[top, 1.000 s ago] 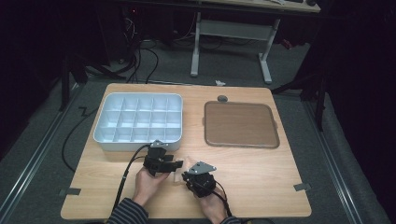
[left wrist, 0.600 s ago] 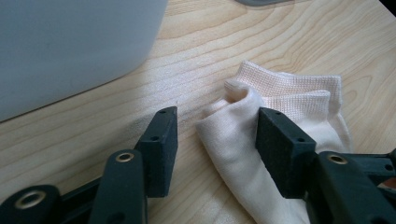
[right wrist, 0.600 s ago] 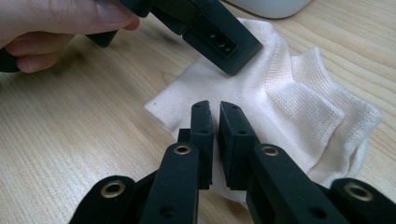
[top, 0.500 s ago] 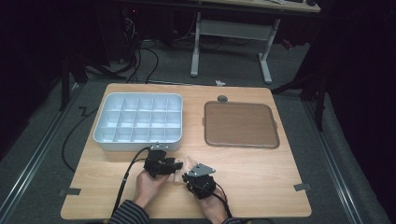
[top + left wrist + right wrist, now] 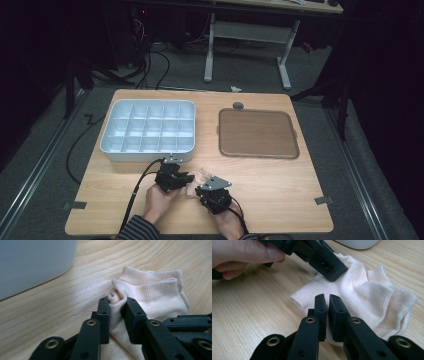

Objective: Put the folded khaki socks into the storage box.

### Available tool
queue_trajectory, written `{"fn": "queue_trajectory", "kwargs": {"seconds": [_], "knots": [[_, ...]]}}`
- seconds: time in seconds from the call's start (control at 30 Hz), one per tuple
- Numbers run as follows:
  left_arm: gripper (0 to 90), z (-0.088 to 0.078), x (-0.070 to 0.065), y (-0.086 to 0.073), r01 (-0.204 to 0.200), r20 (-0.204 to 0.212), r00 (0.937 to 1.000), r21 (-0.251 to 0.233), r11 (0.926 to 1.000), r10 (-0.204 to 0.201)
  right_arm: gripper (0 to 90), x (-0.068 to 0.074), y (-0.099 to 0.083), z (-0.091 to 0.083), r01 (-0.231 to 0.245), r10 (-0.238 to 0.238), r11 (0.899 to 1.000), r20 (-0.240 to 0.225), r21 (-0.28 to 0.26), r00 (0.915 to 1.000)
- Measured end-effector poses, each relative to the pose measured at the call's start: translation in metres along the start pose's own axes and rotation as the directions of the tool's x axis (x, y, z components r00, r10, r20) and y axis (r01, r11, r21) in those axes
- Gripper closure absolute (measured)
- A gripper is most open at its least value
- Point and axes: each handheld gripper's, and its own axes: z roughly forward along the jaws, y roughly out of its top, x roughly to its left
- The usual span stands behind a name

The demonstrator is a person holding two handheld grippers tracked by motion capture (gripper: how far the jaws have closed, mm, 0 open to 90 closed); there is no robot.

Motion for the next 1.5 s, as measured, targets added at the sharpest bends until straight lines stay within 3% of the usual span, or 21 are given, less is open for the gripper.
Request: {"fn": "queue_trajectory", "kwargs": {"seconds": [0.2, 0.4, 0.57, 0.7, 0.87, 1.27, 1.5], "knots": [[83.0, -0.002, -0.001, -0.002, 0.007, 0.017, 0.9998, -0.015, 0.9999, -0.006, 85.5, 0.001, -0.001, -0.001, -0.001, 0.001, 1.000, -0.011, 0.002, 0.9999], [84.0, -0.007, -0.001, -0.004, 0.005, 0.039, 0.9992, -0.022, 0.9997, -0.004, 84.8, 0.001, -0.002, -0.003, -0.005, 0.005, 1.000, -0.029, 0.003, 0.9996], [84.2, -0.011, -0.003, -0.004, -0.009, 0.047, 0.9988, -0.028, 0.9996, 0.010, 79.2, -0.002, 0.000, -0.004, -0.026, 0.027, 1.000, -0.067, 0.014, 0.9973], [84.3, -0.013, -0.005, -0.005, -0.030, 0.049, 0.9983, -0.016, 0.9994, 0.031, 80.6, -0.004, 0.006, -0.011, -0.022, 0.022, 1.000, -0.050, -0.007, 0.9985], [84.3, -0.015, -0.006, -0.005, -0.030, 0.059, 0.9978, -0.023, 0.9993, 0.031, 88.4, -0.017, 0.017, -0.020, -0.050, 0.050, 0.998, -0.010, -0.041, 0.9987], [84.2, -0.020, -0.005, -0.005, -0.022, 0.080, 0.9965, -0.025, 0.9994, 0.024, 89.6, -0.026, 0.026, -0.004, -0.069, 0.069, 0.998, 0.031, -0.007, 0.9971], [84.0, -0.020, -0.005, -0.005, -0.007, 0.099, 0.9951, -0.030, 0.9995, 0.010, 89.6, -0.029, 0.023, 0.004, -0.050, 0.049, 0.998, 0.045, 0.032, 0.9978]]}}
